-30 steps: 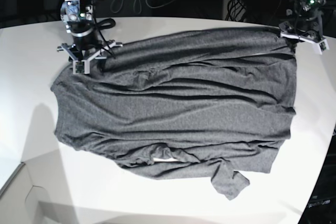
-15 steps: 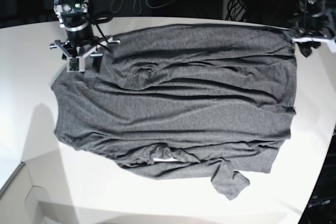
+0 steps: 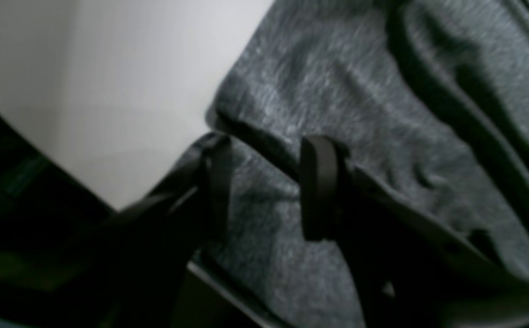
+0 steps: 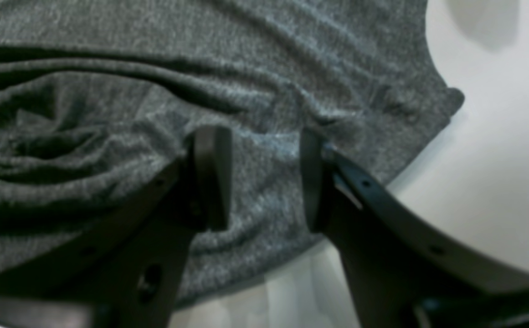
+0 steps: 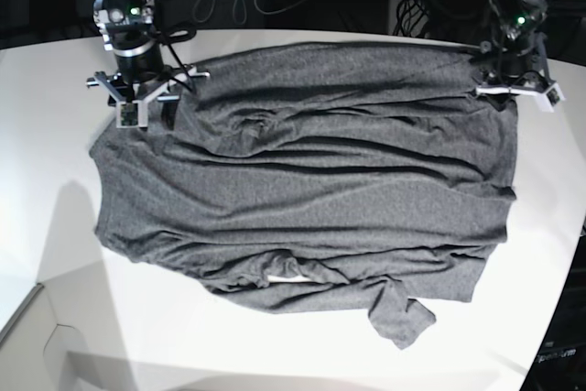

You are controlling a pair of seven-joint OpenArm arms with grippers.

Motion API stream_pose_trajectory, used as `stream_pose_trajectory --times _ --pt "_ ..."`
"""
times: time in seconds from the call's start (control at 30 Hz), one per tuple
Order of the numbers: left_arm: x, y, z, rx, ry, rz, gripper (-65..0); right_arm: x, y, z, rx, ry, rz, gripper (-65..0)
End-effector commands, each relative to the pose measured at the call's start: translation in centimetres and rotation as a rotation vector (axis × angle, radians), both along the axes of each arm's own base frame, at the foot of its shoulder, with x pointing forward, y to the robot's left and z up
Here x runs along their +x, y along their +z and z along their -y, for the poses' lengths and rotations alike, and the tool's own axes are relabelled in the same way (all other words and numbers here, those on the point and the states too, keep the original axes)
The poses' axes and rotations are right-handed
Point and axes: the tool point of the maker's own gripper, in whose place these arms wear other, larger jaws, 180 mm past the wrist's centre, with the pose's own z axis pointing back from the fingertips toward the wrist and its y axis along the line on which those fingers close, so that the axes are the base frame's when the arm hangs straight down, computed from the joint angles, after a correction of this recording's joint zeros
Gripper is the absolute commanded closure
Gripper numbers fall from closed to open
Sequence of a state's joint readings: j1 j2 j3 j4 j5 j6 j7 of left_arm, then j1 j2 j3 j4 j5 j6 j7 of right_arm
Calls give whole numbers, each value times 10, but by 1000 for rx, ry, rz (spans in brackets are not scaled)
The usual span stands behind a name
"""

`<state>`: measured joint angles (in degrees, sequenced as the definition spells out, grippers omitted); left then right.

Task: Layout the t-shirt on the table in an organized manner, then fold the t-shirt properly
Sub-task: 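Regrasp the collar-side corners with both grippers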

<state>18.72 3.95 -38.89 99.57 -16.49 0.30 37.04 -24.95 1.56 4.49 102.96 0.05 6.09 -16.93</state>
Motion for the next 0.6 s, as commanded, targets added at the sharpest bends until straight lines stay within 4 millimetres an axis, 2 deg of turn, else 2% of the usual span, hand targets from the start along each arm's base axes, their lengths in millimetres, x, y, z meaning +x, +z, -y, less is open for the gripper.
stream_pose_trajectory --times 0.0,0.1,0.17,0.33,0.4,0.57 --pt "4 5 -7 30 5 19 -240 5 10 4 -7 -4 42 -234" --pt "5 -12 -8 15 13 -19 -240 5 11 4 -8 -3 45 -234" --pt "9 -16 -8 15 14 -26 -240 6 12 4 -9 -2 49 -234" --pt "20 -11 -13 27 13 -8 -240 9 14 3 -7 0 58 -234" --pt "26 -5 -20 47 7 3 -240 18 15 3 -5 -2 66 -234" --pt "32 1 -25 60 5 17 -240 41 1 7 -2 -12 56 -234"
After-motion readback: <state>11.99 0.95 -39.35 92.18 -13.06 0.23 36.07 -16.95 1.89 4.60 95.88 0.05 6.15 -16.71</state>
